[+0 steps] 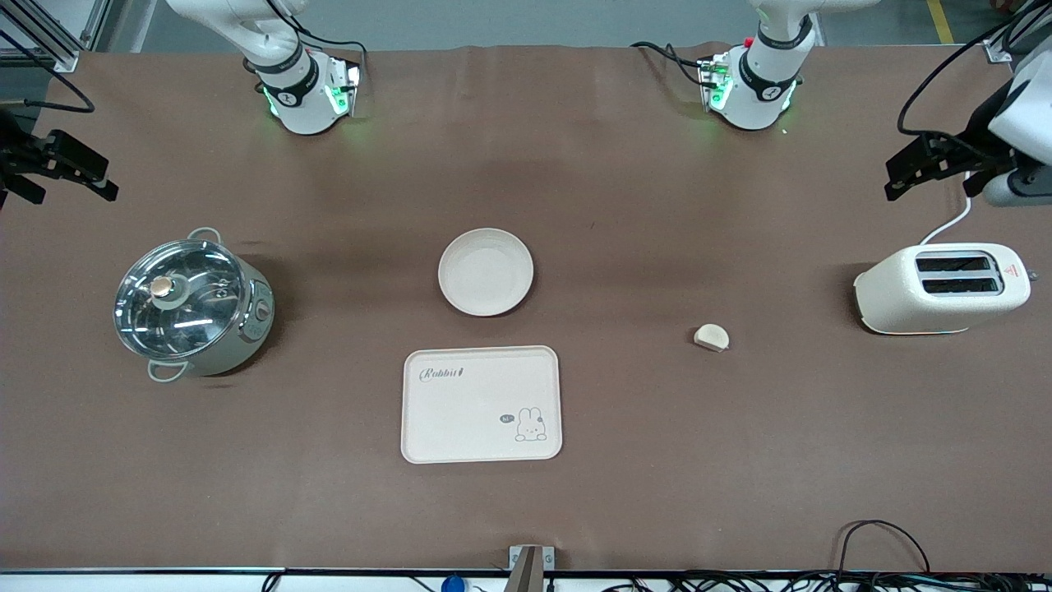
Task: Place bun in plate and plate on tray
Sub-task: 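Reach the left gripper down to the white bun beside the toaster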
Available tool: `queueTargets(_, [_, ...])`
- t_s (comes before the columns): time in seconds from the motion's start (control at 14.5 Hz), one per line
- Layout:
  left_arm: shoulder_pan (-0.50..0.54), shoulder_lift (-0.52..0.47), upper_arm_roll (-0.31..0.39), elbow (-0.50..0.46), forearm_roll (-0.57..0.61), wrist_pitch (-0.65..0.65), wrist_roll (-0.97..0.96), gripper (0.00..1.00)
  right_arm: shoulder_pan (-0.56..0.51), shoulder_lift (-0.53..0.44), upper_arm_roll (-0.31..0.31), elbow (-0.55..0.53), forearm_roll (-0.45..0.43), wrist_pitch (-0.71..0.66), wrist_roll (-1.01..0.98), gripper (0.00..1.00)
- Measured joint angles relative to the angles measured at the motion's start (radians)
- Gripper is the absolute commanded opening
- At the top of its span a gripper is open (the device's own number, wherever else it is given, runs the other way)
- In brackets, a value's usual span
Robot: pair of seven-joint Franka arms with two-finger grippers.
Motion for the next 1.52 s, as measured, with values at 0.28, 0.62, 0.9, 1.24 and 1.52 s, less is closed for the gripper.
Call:
queueTargets(0.28, [-0.065, 0.153, -0.017, 0.001, 0.0, 0.163, -0.079, 1.0, 0.0, 0.0, 0.002, 0.0, 0.0, -0.002, -0.001, 1.0])
queueTargets(0.62, [-0.158, 0.351, -0.024, -0.024, 0.0, 0.35, -0.374, 1.0, 0.0, 0.0, 0.003, 0.0, 0.0, -0.008, -0.002, 1.0])
queueTargets(0.9, [-0.169, 0.449, -0.022, -0.136, 0.004, 0.553, -0.549, 1.0, 0.002, 0.0, 0.008, -0.004, 0.0, -0.032, -0.002, 1.0])
queueTargets(1.24, [-0.162, 0.548, -0.019, -0.244, 0.059, 0.697, -0.762, 0.93, 0.011, 0.0, 0.019, -0.026, 0.0, -0.05, 0.036, 1.0])
queueTargets(1.52, [-0.151, 0.599, -0.018, -0.261, 0.06, 0.753, -0.811, 0.78, 0.017, 0.007, 0.02, -0.067, 0.0, -0.042, 0.054, 1.0])
